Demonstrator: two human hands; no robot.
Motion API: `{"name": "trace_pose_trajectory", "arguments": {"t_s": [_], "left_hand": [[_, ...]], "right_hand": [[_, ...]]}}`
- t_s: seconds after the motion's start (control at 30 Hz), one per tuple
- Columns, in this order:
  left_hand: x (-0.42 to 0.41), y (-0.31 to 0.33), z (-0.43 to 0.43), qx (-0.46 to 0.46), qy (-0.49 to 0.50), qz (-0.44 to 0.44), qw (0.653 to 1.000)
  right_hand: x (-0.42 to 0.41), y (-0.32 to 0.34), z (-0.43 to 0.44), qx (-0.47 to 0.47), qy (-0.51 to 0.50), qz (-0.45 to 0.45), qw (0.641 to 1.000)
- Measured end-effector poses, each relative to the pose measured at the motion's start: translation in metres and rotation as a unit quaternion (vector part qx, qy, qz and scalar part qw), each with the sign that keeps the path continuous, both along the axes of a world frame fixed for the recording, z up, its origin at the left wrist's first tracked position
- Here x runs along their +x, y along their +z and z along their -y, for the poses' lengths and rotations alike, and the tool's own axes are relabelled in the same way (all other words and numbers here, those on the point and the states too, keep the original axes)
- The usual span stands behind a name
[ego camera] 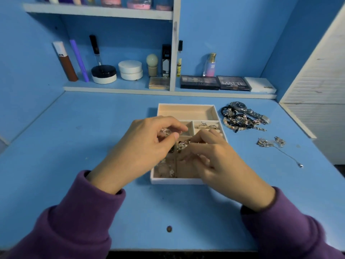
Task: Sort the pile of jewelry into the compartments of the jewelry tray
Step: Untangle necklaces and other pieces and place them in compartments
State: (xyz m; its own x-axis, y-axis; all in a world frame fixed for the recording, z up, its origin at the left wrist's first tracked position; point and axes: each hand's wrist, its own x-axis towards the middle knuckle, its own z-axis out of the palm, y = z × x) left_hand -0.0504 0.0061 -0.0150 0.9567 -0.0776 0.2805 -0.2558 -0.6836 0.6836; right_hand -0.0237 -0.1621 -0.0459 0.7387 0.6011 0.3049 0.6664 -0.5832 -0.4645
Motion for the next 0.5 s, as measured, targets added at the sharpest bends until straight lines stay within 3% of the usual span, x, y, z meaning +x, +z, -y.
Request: {"name": "trace_pose_trajectory", "arguments": {"t_s": [0.27,0.5], "left_hand": [[0.036,0.007,0.082,0.033,-0.104,0.018,0.994],[0.082,-0.002,0.145,0.144,-0.151,0.005,0.978]], "right_hand": [[0.037,0.000,0.116,0.051,-0.215,-0.035,0.975],[0.059,-0.016,0.175,0.030,-0.325,-0.026,0.945]]}}
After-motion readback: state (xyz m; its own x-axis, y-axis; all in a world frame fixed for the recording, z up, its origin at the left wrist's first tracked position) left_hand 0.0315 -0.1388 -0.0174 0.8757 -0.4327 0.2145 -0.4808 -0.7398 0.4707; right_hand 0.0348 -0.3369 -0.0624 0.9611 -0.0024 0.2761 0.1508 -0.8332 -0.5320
